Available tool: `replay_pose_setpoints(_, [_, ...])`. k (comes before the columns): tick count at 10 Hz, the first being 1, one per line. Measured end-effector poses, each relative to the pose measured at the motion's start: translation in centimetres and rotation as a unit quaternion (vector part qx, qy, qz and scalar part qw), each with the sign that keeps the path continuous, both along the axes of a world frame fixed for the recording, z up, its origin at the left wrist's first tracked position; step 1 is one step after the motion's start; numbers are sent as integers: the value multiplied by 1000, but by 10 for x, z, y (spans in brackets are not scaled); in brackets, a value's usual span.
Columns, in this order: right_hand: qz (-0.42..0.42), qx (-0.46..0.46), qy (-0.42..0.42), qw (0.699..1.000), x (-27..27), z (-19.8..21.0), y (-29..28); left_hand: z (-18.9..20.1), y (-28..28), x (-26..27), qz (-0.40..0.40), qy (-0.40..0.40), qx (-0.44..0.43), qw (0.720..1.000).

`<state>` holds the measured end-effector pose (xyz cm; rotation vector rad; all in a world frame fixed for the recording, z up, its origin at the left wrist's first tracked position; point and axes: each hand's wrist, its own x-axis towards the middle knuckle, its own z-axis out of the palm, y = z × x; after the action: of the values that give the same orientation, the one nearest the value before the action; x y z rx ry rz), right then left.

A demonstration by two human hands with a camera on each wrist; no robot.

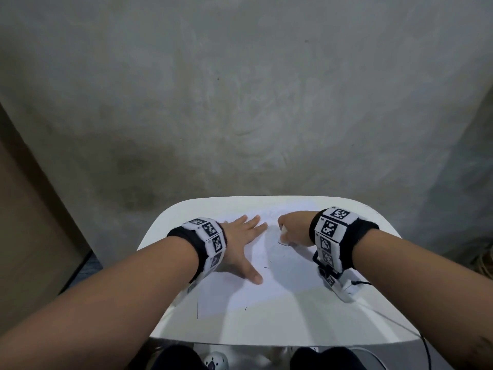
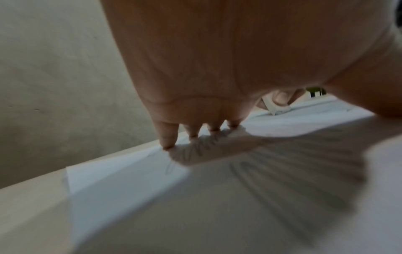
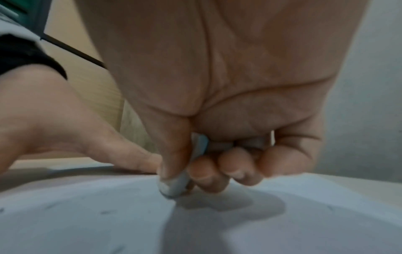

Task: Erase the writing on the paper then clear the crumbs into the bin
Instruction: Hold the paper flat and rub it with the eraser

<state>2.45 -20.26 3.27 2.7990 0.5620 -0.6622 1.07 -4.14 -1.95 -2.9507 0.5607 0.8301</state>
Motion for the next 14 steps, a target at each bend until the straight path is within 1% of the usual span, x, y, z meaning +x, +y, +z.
replay_pose_setpoints(1, [40,-47,-8,998,-15,-1,13,2,1,-3,1,-1,-5,1000])
replay_pose_setpoints(2, [87,-23,10,996,-25,-7,19,1,-1,-2,1,-4,-7,1000])
replay_pose_setpoints(3, [45,-30,-10,999,-15,2,11,1,0,-3,-1,-4,4,1000])
replay_pose_setpoints(4, [101,-69,-14,992,-27,3,21,2,-2,-3,6,-6,-6,1000])
replay_pose_setpoints(5, [119,-38,29,992,-27,-2,24,3,-3,-3,7,-6,-8,1000])
replay_pose_setpoints(6, [76,-5,-15,997,-19,0,18,4,-2,-4,3,-4,-3,1000])
replay_pose_setpoints(7, [116,13,-17,993,-34,-2,24,7,-3,-7,12,-5,-22,1000])
replay_pose_setpoints(8, [103,-41,-16,994,-20,1,23,4,-1,-4,3,-1,-6,1000])
replay_pose_setpoints(9, [93,-61,-35,993,-16,-3,25,4,-3,-5,9,-4,-6,1000])
replay_pose_setpoints(10, [130,3,7,991,-26,-11,28,8,-6,-9,21,-8,-18,1000])
replay_pose_setpoints(11, [80,-20,-33,996,-10,-8,24,8,-5,-8,5,-3,-6,1000])
replay_pose_setpoints(12, [103,6,-45,994,-19,-11,32,5,-5,-9,36,-6,-46,998])
replay_pose_setpoints(13, [109,7,-18,994,-17,-13,29,4,-4,-7,35,-3,-44,998])
replay_pose_setpoints(14, [67,-3,-67,996,-7,-7,20,6,-5,-7,12,-1,-20,1000])
